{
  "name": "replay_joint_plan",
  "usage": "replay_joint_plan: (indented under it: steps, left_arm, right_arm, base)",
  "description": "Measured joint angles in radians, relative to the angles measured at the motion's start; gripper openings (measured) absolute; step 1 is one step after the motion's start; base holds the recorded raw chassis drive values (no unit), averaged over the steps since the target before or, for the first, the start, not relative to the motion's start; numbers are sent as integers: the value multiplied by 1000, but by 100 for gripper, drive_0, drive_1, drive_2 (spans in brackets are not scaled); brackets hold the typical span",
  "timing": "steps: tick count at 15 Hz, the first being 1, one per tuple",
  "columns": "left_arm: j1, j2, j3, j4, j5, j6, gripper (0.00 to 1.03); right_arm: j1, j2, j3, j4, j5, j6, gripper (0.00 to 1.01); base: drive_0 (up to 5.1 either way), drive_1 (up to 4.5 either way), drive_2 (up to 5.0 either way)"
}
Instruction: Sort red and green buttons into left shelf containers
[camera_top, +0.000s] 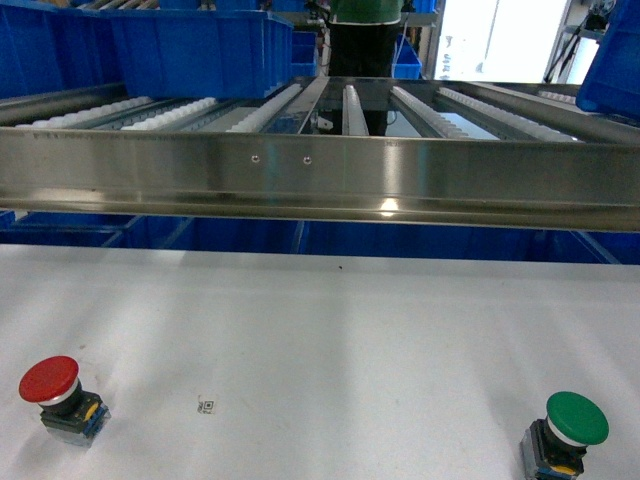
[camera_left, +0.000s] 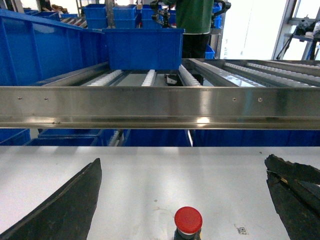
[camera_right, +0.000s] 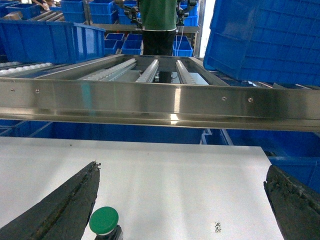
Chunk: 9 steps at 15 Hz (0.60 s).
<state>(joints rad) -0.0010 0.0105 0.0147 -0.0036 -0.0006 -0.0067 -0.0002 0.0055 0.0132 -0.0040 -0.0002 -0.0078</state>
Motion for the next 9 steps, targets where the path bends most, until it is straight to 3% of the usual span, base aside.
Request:
replay_joint_plan:
  steps: [9]
  left_arm:
    - [0, 0, 0, 0, 0, 0, 98]
  right_arm:
    - [0, 0, 0, 0, 0, 0, 98]
  base:
    - [0, 0, 0]
